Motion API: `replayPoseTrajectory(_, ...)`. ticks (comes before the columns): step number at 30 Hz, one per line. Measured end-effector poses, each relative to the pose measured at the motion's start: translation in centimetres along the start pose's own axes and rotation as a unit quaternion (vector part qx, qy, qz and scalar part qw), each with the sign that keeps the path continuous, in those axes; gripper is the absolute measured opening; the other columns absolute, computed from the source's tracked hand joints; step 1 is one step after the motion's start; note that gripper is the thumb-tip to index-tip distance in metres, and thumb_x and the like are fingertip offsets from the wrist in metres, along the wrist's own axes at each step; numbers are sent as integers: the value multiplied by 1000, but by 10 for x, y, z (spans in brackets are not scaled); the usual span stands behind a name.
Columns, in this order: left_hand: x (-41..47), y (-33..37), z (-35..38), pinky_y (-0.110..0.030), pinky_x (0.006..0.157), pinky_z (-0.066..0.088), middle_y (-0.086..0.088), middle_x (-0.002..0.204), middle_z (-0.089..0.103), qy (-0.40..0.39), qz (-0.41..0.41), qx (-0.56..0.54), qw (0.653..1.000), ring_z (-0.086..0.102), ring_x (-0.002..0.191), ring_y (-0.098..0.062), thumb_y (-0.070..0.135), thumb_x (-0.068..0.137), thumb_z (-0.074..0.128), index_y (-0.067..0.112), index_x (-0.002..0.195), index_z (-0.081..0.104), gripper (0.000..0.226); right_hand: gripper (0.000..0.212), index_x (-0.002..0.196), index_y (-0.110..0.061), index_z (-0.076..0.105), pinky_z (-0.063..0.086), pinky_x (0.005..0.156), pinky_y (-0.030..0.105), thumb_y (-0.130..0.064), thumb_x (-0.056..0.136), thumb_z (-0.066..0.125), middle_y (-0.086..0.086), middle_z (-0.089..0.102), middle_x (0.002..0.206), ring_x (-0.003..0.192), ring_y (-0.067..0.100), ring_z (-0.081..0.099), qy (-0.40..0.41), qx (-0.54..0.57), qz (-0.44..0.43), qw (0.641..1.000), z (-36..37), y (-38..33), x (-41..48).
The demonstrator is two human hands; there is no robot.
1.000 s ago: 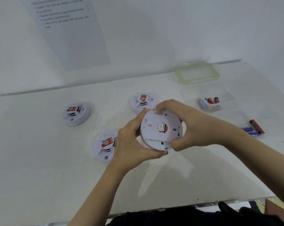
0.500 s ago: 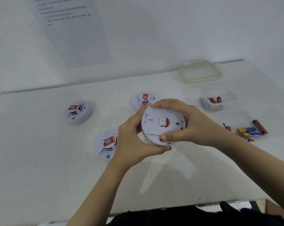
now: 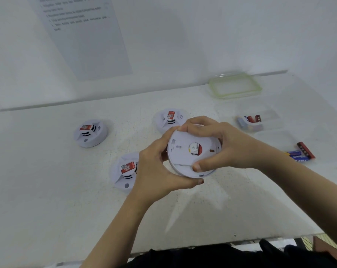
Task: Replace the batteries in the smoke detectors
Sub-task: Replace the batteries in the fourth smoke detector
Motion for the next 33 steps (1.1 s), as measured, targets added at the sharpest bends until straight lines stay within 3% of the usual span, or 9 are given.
replayPoseTrajectory(4,1,-1,1,-18,80,53,12,112,67,3,8,5,1000,63,107,-10,6,45,95,19,128,55,93,63,107,-53,60,47,88,19,-26,56,83,-27,48,120,116,-2,49,-9,-7,-3,1000,-4,0,0)
replayPoseTrajectory(10,2,1,4,-14,79,51,16,111,66,15,18,10,1000,63,104,-4,11,45,94,34,125,52,93,63,111,-51,57,48,84,18,-27,59,82,-32,46,117,114,-4,48,-33,-34,7,999,-10,-1,1)
replayPoseTrajectory(15,2,-6,4,-16,83,51,16,116,64,-1,14,0,1000,61,111,-7,5,48,94,33,125,51,93,72,124,-55,44,43,99,24,-45,61,78,-27,39,130,124,-4,39,-46,-98,10,994,-9,2,0)
replayPoseTrajectory(17,2,-11,4,-19,87,51,13,121,62,-6,9,-8,1000,58,117,-9,3,50,94,25,130,50,94,77,131,-51,41,40,104,29,-42,64,78,-24,37,135,128,-1,36,-52,-112,7,992,-9,2,-1)
replayPoseTrajectory(20,2,-19,6,-32,96,51,3,133,53,-14,-9,-18,1000,52,125,-16,20,49,93,15,138,40,103,76,131,-43,45,40,105,33,-35,64,80,-21,42,135,129,1,39,-46,-102,1,994,-11,-1,0)
replayPoseTrajectory(24,3,-20,5,-39,100,49,0,139,42,-24,-19,-14,999,48,129,-15,36,40,91,21,143,31,120,73,129,-36,50,46,98,32,-23,65,82,-16,46,133,126,6,44,-69,-86,7,994,-10,-3,1)
replayPoseTrajectory(28,5,-17,3,-22,95,47,6,127,46,11,20,34,999,50,121,-11,43,42,87,33,131,40,101,69,124,-36,52,52,76,17,-13,67,84,-17,46,130,120,4,46,-42,-73,0,996,-12,-5,-1)
replayPoseTrajectory(33,3,-14,3,-12,90,46,31,124,49,24,25,8,999,52,118,0,30,48,87,17,131,38,97,71,128,-37,52,45,79,7,-14,68,83,-21,45,130,125,2,42,-46,-93,-13,994,-10,-7,2)
Point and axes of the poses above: each hand's wrist, its own x-axis towards the middle knuckle, its own z-axis out of the palm, y = z × x, the point moved 1 cm from there along x, towards the middle knuckle
